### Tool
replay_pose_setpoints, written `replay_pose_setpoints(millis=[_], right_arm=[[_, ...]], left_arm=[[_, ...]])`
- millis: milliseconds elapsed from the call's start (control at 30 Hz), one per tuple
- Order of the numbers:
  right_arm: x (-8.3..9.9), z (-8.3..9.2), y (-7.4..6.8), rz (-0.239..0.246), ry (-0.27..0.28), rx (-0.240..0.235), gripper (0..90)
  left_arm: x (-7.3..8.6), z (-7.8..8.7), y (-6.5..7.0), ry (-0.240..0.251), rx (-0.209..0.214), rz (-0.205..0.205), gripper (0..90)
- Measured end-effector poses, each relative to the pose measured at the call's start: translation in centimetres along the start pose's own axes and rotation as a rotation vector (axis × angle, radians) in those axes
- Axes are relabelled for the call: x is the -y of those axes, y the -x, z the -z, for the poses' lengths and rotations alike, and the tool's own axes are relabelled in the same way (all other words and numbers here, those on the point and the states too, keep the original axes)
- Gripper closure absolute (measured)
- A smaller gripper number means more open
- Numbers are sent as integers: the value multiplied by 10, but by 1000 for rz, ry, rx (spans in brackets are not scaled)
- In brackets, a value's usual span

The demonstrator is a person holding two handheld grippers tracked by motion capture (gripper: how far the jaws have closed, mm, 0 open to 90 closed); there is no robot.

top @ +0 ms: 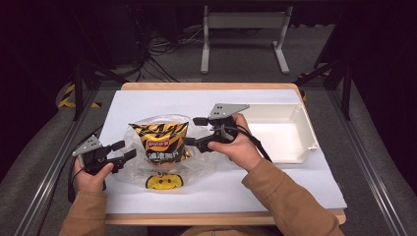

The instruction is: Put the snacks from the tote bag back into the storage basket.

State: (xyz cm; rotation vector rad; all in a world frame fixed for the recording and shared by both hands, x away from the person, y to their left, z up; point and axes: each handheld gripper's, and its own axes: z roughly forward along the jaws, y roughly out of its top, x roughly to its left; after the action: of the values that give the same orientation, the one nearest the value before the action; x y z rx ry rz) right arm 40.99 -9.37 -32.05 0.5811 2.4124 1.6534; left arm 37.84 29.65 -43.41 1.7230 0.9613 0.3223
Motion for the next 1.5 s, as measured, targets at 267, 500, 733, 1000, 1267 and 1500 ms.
replay_pose_setpoints(millis=[267,500,733,1000,1267,1500], right_arm=[[-4,-15,3,1,-22,-12,195],[-4,-33,4,11,-61,-10,195],[-1,-48,-1,48,-97,-3,194],[2,-58,-2,71,-124,20,215],[-2,-58,-5,126,-149,10,453],[-4,-53,-7,161,-161,-7,696]], left_arm=[[1,3,0,7,-20,2,278],[2,2,-1,0,-16,2,282],[3,1,-2,-2,-19,8,283],[4,1,-3,0,-16,11,282],[4,1,-3,3,-17,9,280],[3,3,-3,21,-18,18,266]])
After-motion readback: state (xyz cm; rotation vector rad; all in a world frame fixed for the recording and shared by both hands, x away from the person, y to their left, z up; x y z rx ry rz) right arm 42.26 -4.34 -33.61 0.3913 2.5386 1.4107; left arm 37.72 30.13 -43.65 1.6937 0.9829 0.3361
